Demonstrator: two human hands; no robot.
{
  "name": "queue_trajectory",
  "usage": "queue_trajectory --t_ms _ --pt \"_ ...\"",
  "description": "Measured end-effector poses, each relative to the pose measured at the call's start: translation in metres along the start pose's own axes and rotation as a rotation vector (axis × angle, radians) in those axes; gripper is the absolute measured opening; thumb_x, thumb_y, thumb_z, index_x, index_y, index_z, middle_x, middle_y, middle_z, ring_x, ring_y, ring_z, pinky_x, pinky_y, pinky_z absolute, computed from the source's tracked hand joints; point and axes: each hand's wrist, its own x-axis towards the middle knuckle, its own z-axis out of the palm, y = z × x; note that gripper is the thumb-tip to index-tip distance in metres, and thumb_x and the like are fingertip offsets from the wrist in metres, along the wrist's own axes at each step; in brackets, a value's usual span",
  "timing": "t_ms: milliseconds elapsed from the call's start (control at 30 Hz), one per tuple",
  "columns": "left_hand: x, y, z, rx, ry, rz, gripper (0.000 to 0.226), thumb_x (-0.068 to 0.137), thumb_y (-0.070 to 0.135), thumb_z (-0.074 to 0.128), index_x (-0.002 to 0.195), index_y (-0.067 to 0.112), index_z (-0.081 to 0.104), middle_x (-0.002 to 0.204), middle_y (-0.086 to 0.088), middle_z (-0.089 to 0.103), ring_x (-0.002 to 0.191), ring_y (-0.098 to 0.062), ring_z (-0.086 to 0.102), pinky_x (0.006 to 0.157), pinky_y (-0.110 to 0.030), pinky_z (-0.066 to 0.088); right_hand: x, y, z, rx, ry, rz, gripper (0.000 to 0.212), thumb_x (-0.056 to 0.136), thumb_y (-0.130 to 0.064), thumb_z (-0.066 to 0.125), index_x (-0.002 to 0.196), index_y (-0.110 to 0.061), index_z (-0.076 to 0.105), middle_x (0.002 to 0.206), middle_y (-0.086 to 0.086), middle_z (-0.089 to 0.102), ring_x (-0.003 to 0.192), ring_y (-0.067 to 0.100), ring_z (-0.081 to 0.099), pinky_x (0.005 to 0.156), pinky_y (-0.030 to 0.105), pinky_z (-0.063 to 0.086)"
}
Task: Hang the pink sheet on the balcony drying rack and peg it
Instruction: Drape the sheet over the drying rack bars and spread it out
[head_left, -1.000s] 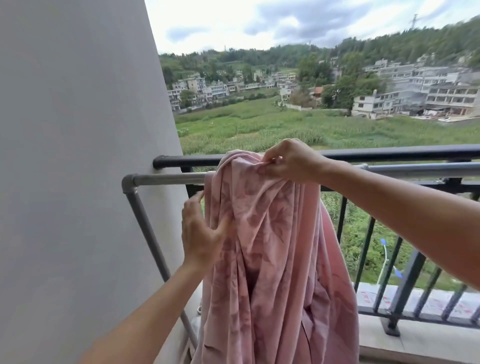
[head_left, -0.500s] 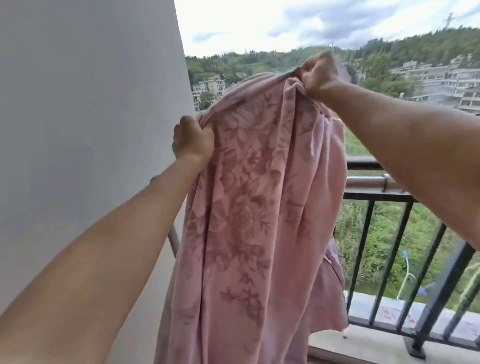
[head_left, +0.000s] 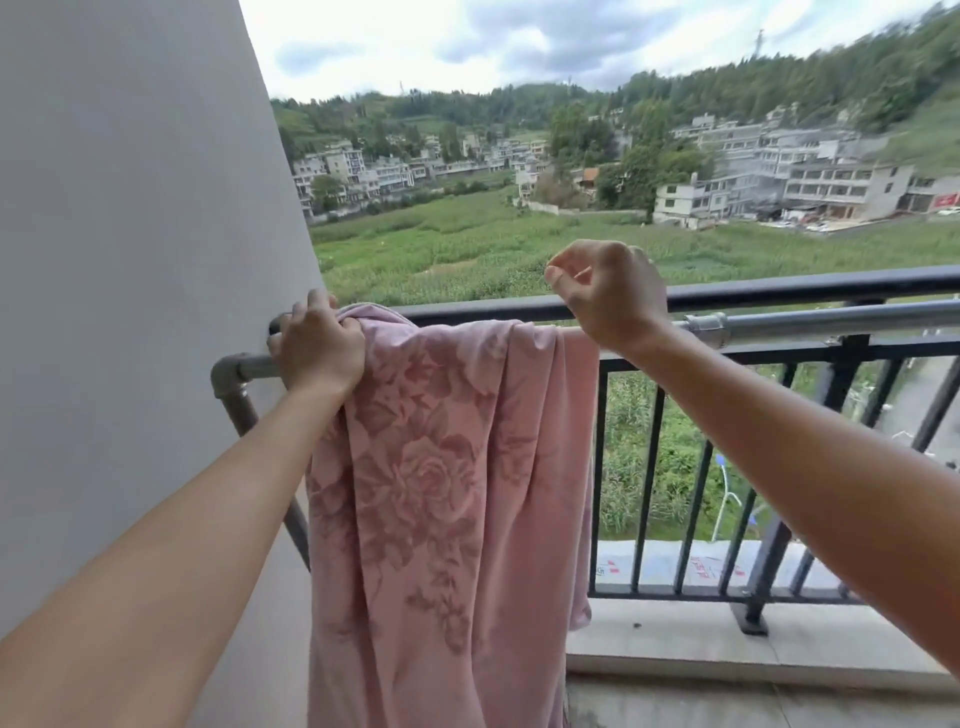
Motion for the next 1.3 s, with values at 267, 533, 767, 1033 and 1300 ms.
queue_trajectory --t_ms 267,533,767,1033,1300 --pt "-0.073 0.04 0.02 -0.004 -0.037 0.537 0.041 0.1 0.045 0.038 0.121 0.017 0.061 0.121 -0.008 0.061 0.116 -0.031 0.052 0.104 -0.047 0.031 -0.146 0.023 0.042 0.273 -0.082 0.418 0.046 0.087 -0.055 0.063 0.109 -0.014 0.064 0.097 -0.005 0.067 0.079 0.011 0.066 0.066 0.029 0.056" --pt "-0.048 0.039 0.006 -0.067 0.025 0.477 0.034 0.097 0.036 0.05 0.084 0.013 0.071 0.086 -0.01 0.072 0.08 -0.037 0.064 0.086 -0.047 0.046 -0.079 0.015 -0.033 0.052 0.137 0.181 0.02 0.096 -0.023 0.056 0.094 -0.022 0.075 0.068 -0.01 0.067 0.05 0.008 0.051 0.045 0.024 0.037" --pt "-0.021 0.059 -0.002 -0.077 -0.003 0.264 0.033 0.097 0.034 0.051 0.077 0.012 0.065 0.09 -0.017 0.071 0.08 -0.034 0.062 0.068 -0.037 0.041 0.099 0.068 -0.138 0.097 0.398 0.331 0.018 0.082 -0.024 0.053 0.084 -0.015 0.07 0.08 -0.001 0.061 0.072 0.012 0.059 0.059 0.026 0.048" --pt "-0.042 0.066 0.031 0.157 -0.125 0.204 0.062 0.095 0.06 0.017 0.101 0.025 0.068 0.109 -0.016 0.068 0.109 -0.044 0.054 0.103 -0.055 0.031 0.069 0.1 -0.091 -0.307 -0.243 0.387 0.013 0.089 -0.019 0.064 0.088 -0.007 0.069 0.088 0.01 0.07 0.07 0.023 0.061 0.058 0.033 0.052" --pt "-0.089 -0.012 0.024 -0.311 0.3 -0.1 0.04 0.093 0.027 0.049 0.128 0.007 0.048 0.13 -0.014 0.051 0.122 -0.031 0.046 0.099 -0.039 0.035 0.035 0.039 -0.035 -0.471 -0.321 -0.073 0.024 0.091 -0.026 0.055 0.113 -0.022 0.065 0.112 0.002 0.069 0.095 0.022 0.064 0.07 0.03 0.05"
